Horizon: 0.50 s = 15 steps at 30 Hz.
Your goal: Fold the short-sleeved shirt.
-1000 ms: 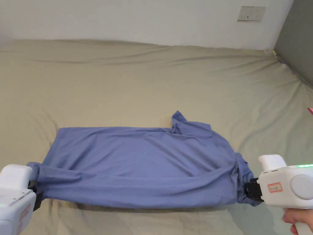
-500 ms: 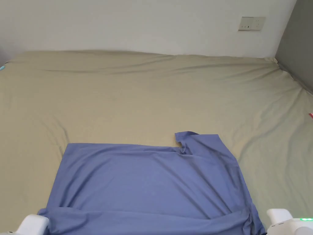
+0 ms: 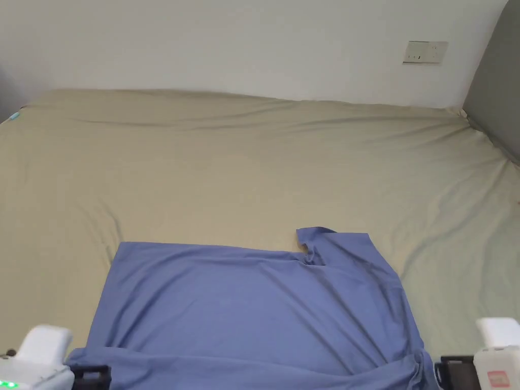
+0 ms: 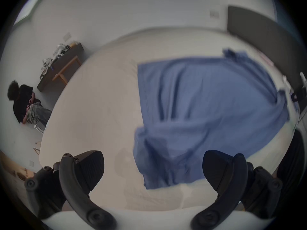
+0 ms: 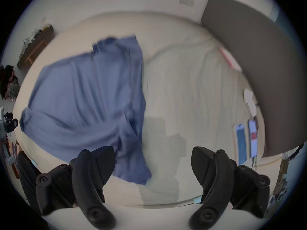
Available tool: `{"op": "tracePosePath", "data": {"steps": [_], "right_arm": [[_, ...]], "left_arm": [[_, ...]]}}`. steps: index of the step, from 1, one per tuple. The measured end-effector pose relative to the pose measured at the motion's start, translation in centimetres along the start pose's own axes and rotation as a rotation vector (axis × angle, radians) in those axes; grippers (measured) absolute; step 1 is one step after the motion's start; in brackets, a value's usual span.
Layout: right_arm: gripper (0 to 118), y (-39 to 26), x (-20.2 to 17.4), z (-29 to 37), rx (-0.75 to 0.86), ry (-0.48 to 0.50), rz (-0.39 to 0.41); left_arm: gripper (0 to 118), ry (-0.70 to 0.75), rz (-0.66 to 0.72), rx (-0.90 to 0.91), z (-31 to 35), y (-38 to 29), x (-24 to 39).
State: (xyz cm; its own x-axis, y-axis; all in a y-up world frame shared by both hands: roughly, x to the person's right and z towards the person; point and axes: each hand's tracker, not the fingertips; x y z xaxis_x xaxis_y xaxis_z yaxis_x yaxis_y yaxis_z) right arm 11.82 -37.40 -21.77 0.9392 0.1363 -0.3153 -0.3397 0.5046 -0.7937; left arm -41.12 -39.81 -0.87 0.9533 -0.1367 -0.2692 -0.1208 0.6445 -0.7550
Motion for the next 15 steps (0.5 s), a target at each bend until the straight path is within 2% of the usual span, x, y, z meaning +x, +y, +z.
{"op": "tracePosePath", "data": {"steps": [4, 7, 9, 10, 11, 12, 13, 14, 15], "right_arm": [[99, 3.4, -2.2, 7.0, 0.292, -0.020, 0.068], [99, 5.3, -4.9, 12.1, 0.504, -0.023, 0.092], [92, 6.2, -7.3, 15.4, 0.617, -0.012, 0.105], [76, 6.4, -8.3, 16.4, 0.662, -0.002, 0.109], [55, 6.5, -9.4, 17.5, 0.719, -0.003, 0.124], [26, 6.6, -10.3, 17.9, 0.764, -0.013, 0.139], [9, 6.6, -11.2, 18.3, 0.792, -0.028, 0.151], [9, 6.5, -12.2, 18.7, 0.830, -0.051, 0.163], [6, 6.3, -13.1, 18.9, 0.865, -0.033, 0.171]], "left_arm": [[107, 0.010, 0.077, 0.332, 6.5, 4.6, 0.5], [106, 0.012, 0.086, 0.517, 11.4, 8.2, 2.2], [103, 0.019, 0.075, 0.615, 14.1, 10.2, 3.6], [91, 0.024, 0.069, 0.641, 15.0, 10.8, 4.2], [74, 0.026, 0.060, 0.684, 15.5, 11.4, 4.9], [51, 0.033, 0.046, 0.713, 16.1, 11.9, 5.7], [23, 0.041, 0.035, 0.740, 16.6, 12.1, 6.4], [12, 0.051, 0.022, 0.768, 16.9, 12.2, 7.2], [10, 0.059, 0.015, 0.783, 16.9, 12.2, 7.9]]}}
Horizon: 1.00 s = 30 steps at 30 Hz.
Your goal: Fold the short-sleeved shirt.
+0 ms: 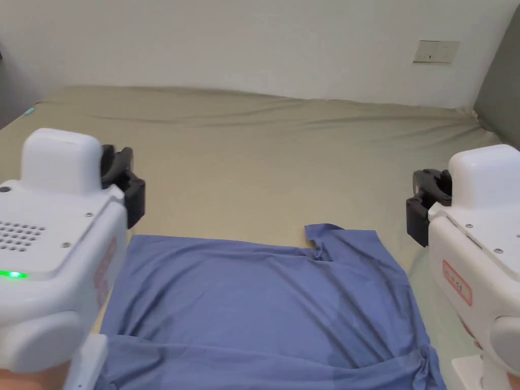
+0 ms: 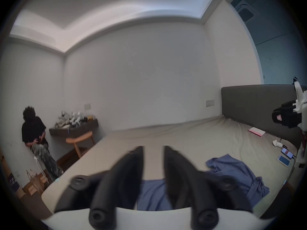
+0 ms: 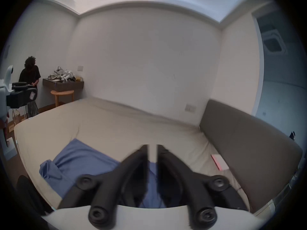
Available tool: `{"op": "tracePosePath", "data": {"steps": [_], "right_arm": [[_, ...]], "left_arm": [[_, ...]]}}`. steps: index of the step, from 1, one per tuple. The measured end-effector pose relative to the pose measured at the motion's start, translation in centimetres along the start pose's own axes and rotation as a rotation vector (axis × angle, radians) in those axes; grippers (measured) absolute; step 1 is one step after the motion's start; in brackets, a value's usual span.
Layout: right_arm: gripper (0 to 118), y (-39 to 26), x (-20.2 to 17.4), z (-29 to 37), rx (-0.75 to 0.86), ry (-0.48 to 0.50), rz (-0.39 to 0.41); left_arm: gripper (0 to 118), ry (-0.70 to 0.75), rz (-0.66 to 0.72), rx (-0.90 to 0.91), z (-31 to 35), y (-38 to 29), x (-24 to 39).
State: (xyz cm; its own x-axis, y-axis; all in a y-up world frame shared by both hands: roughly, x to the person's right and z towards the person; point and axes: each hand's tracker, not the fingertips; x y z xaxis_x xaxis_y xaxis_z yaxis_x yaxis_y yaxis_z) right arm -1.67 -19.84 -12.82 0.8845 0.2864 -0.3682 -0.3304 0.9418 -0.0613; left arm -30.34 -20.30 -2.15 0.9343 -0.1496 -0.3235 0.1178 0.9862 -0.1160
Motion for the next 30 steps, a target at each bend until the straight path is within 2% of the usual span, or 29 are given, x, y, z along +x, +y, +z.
{"op": "tracePosePath", "data": {"steps": [1, 2, 3, 4, 6, 8, 12, 15, 17, 20, 23, 24, 25, 26, 27, 29, 30], "right_arm": [[2, 0.2, -0.6, 0.0, 0.000, 0.021, -0.009], [2, 0.4, -1.2, 0.1, -0.010, 0.072, -0.047], [2, 0.5, -1.6, 0.2, 0.011, 0.104, -0.085], [2, 0.6, -2.1, 0.3, 0.021, 0.094, -0.086], [2, 0.8, -3.4, 0.0, 0.053, 0.034, 0.008], [2, 0.8, -4.3, -0.4, 0.059, 0.033, 0.056], [2, 0.0, -5.1, -1.6, 0.054, 0.025, 0.100], [2, -1.3, -5.0, -3.1, 0.017, 0.040, 0.098], [2, -2.4, -4.8, -4.3, -0.034, 0.061, 0.081], [2, -4.2, -4.2, -5.8, -0.088, 0.063, 0.065], [2, -6.0, -3.1, -7.4, -0.146, 0.066, 0.041], [2, -6.6, -2.7, -8.0, -0.162, 0.061, 0.037], [2, -7.0, -2.4, -8.3, -0.177, 0.056, 0.037], [2, -7.6, -1.9, -8.9, -0.197, 0.046, 0.041], [2, -8.1, -1.4, -9.4, -0.213, 0.038, 0.045], [2, -8.8, -0.5, -10.3, -0.247, 0.028, 0.039], [2, -9.2, 0.1, -10.7, -0.264, 0.022, 0.032]], "left_arm": [[7, -0.018, 0.009, 0.003, 0.2, 0.1, 0.4], [1, -0.081, 0.059, 0.010, 0.6, 0.5, 0.7], [0, -0.101, 0.091, 0.016, 0.8, 0.6, 1.2], [0, -0.060, 0.075, 0.034, 0.9, 0.5, 1.6], [0, -0.011, 0.006, 0.047, 0.6, 0.5, 2.7], [0, -0.020, 0.001, 0.035, 0.0, 0.2, 3.2], [0, 0.012, -0.046, 0.015, -1.4, -0.9, 3.6], [0, 0.024, -0.078, -0.013, -3.0, -2.4, 3.6], [0, -0.014, -0.066, -0.081, -4.3, -3.8, 3.4], [0, -0.117, 0.068, -0.227, -6.9, -6.6, 1.8], [0, -0.082, 0.017, -0.349, -11.3, -11.4, 0.5], [4, -0.078, 0.022, -0.397, -13.0, -13.1, -0.2], [40, -0.059, 0.032, -0.435, -14.4, -14.4, -0.9], [85, -0.049, 0.070, -0.482, -16.5, -16.0, -2.0], [116, -0.037, 0.069, -0.542, -18.6, -17.4, -3.0], [112, -0.016, 0.032, -0.631, -22.1, -20.1, -4.6], [112, -0.006, 0.004, -0.601, -24.2, -20.6, -5.1]]}}
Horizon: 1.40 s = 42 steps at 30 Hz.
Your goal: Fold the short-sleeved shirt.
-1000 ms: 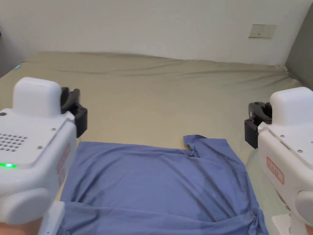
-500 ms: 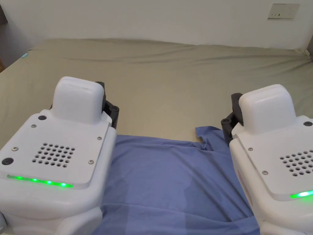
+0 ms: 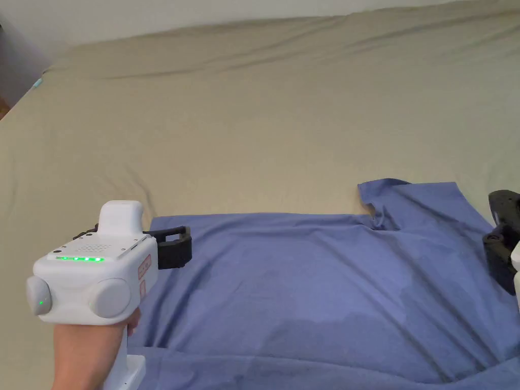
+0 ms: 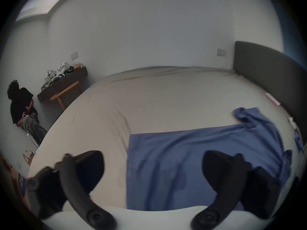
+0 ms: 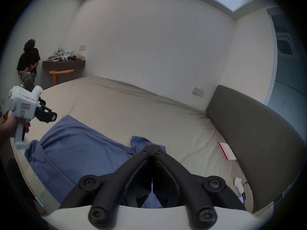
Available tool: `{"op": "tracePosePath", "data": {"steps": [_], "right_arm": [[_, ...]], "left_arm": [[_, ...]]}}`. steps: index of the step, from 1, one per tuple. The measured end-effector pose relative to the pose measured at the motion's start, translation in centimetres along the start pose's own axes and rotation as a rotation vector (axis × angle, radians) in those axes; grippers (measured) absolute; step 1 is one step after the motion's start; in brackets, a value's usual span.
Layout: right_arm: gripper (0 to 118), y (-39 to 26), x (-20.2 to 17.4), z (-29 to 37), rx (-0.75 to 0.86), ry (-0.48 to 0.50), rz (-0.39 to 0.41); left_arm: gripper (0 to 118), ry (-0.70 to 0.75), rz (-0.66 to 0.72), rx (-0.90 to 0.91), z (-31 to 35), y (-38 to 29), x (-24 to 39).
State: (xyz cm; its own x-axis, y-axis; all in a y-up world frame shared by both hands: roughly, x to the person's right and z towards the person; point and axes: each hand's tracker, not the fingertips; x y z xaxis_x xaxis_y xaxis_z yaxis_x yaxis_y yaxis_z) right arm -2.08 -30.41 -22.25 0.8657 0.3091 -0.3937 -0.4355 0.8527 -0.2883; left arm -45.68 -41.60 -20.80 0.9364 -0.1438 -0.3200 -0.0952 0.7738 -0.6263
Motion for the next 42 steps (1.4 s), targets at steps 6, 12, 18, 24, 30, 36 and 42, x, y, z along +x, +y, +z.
{"op": "tracePosePath", "data": {"steps": [6, 12, 18, 24, 30, 36, 42], "right_arm": [[2, -1.6, 1.9, -2.9, -0.085, -0.045, -0.002], [2, -2.6, 2.1, -4.2, -0.145, -0.050, -0.006], [2, -2.6, 2.0, -5.3, -0.166, -0.033, -0.006], [3, -1.6, 4.2, -7.4, -0.186, -0.015, -0.071], [110, -3.1, 7.1, -15.4, -0.368, 0.057, -0.110], [110, -8.2, 8.0, -25.4, -0.557, 0.001, -0.088], [97, -10.6, 7.5, -29.0, -0.601, 0.095, -0.158]], "left_arm": [[112, 0.013, 0.049, -0.127, -10.1, 2.2, -2.9], [97, 0.048, 0.035, -0.258, -14.9, 2.1, -1.3], [1, -0.054, 0.043, -0.234, -13.5, 2.0, 0.2], [1, -0.020, -0.023, -0.115, -8.9, 3.7, 0.6], [1, -0.043, -0.115, 0.057, -1.4, 4.9, 0.4], [1, -0.024, -0.150, 0.089, 2.1, 3.7, 0.8], [1, -0.011, -0.125, 0.065, 2.1, 1.6, 0.3]]}}
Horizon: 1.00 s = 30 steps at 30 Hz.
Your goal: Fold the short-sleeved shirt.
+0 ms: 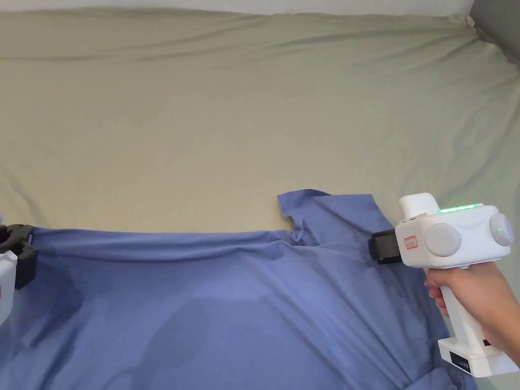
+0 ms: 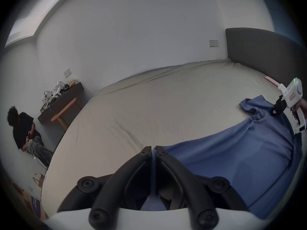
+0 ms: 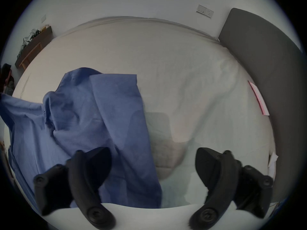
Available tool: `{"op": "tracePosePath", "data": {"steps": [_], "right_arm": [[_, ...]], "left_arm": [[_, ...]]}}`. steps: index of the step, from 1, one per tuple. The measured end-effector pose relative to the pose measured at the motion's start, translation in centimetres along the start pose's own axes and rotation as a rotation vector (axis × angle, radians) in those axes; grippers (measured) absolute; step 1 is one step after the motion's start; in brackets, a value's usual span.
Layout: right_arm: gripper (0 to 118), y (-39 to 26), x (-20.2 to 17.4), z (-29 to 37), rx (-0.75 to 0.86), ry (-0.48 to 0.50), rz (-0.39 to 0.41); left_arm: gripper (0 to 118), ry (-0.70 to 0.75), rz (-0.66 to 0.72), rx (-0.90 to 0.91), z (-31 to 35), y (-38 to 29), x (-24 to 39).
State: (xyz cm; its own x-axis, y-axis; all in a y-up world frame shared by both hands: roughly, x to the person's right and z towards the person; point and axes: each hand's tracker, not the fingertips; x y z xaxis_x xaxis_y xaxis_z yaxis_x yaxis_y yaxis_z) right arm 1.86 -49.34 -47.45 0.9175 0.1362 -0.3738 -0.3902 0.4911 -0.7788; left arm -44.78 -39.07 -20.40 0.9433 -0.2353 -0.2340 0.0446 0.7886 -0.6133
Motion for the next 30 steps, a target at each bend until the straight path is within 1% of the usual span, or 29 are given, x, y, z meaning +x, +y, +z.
{"op": "tracePosePath", "data": {"steps": [1, 2, 3, 4, 5, 6, 8, 10, 13, 16, 18, 19, 21, 22, 23, 26, 28, 30], "right_arm": [[59, 0.2, -0.2, -0.1, -0.009, -0.004, 0.000], [33, 0.2, -0.2, -0.2, -0.030, 0.059, -0.009], [25, 0.4, -0.4, 0.1, -0.018, 0.047, -0.013], [3, 0.6, -0.7, 0.3, -0.022, 0.026, 0.015], [3, 0.8, -1.2, 1.2, -0.016, 0.018, 0.069], [3, 0.9, -1.1, 1.9, -0.008, 0.048, 0.066], [3, 1.2, -0.7, 3.8, 0.028, 0.044, 0.070], [3, 1.2, -0.3, 6.6, 0.067, 0.072, 0.071], [3, 0.8, 0.2, 11.2, 0.121, 0.089, 0.105], [3, -0.5, 0.7, 15.6, 0.145, 0.113, 0.121], [3, -1.9, 1.0, 18.3, 0.154, 0.124, 0.146], [3, -2.6, 0.9, 19.3, 0.156, 0.116, 0.160], [3, -4.7, 0.7, 21.4, 0.174, 0.068, 0.240], [3, -5.7, 0.6, 22.1, 0.172, 0.065, 0.267], [3, -7.0, 0.5, 22.8, 0.159, 0.079, 0.275], [3, -10.4, 0.5, 23.7, 0.104, 0.110, 0.279], [3, -12.6, 0.3, 23.8, 0.091, 0.100, 0.289], [3, -14.8, 0.3, 23.2, 0.061, 0.070, 0.313]], "left_arm": [[1, 0.001, 0.009, -0.005, -0.2, -0.3, -0.1], [1, 0.007, 0.010, -0.012, -0.3, -0.6, -0.3], [1, 0.010, 0.016, -0.021, -0.4, -0.8, -0.5], [1, 0.013, 0.026, -0.026, -0.3, -1.1, -0.3], [1, 0.014, 0.042, -0.035, -0.2, -1.2, -0.5], [1, 0.010, 0.056, -0.038, -0.2, -1.2, -0.8], [1, 0.014, 0.072, -0.037, 0.6, -1.0, -1.0], [1, 0.013, 0.081, -0.025, 1.6, -0.4, -1.3], [1, 0.020, 0.079, -0.003, 3.9, 0.3, -1.6], [1, 0.021, 0.071, 0.010, 6.3, 0.5, -1.8], [1, 0.020, 0.051, 0.007, 7.9, 0.0, -1.9], [1, 0.022, 0.042, 0.005, 8.6, -0.4, -1.9], [1, 0.026, 0.021, -0.010, 10.2, -1.7, -1.8], [1, 0.031, 0.016, -0.019, 10.8, -2.3, -1.7], [1, 0.032, 0.010, -0.028, 11.4, -3.3, -1.7], [1, 0.018, -0.003, -0.091, 12.8, -6.2, -1.4], [1, 0.013, -0.020, -0.116, 13.6, -8.0, -1.2], [1, -0.016, -0.037, -0.144, 14.3, -10.0, -1.0]]}}
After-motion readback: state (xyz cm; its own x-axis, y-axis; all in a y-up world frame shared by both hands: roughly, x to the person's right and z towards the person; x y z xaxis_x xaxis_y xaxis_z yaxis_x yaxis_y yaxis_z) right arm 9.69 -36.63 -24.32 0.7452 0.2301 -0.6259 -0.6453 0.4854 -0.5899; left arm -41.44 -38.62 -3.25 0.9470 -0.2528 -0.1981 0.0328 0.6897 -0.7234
